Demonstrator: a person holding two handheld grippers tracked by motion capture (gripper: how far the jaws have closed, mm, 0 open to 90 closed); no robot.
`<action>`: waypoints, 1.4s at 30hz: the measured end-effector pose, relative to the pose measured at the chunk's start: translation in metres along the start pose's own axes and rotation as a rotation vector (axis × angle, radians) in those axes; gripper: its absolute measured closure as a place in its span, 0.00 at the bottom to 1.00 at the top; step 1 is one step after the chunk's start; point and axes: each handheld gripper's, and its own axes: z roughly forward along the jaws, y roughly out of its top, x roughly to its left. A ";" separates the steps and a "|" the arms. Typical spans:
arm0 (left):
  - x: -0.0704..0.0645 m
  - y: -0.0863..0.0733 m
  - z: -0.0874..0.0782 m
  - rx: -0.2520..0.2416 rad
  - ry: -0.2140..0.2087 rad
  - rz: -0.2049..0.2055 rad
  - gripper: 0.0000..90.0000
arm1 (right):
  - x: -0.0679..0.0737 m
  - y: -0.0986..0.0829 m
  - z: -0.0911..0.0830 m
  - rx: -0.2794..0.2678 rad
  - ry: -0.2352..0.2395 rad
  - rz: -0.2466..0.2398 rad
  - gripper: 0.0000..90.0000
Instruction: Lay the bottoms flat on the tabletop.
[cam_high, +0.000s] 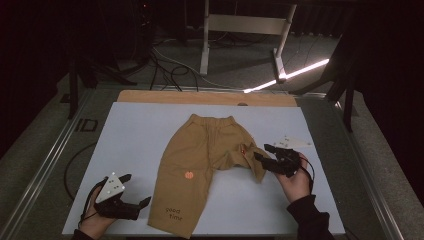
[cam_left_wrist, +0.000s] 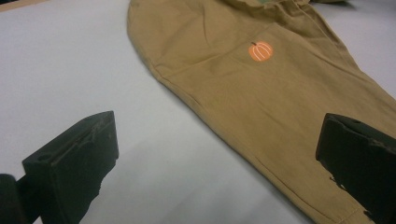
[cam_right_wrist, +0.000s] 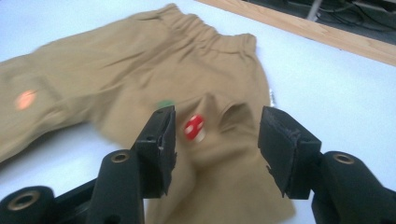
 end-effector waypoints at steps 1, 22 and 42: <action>0.000 0.000 0.000 0.008 -0.001 0.007 0.00 | 0.002 -0.003 -0.005 0.001 0.004 -0.003 0.54; 0.000 0.001 0.000 -0.002 -0.011 0.004 0.00 | 0.025 -0.060 0.004 0.169 0.085 -0.081 0.94; 0.000 0.002 0.000 -0.009 -0.016 0.004 0.00 | 0.074 -0.040 -0.045 0.154 0.332 -0.197 0.98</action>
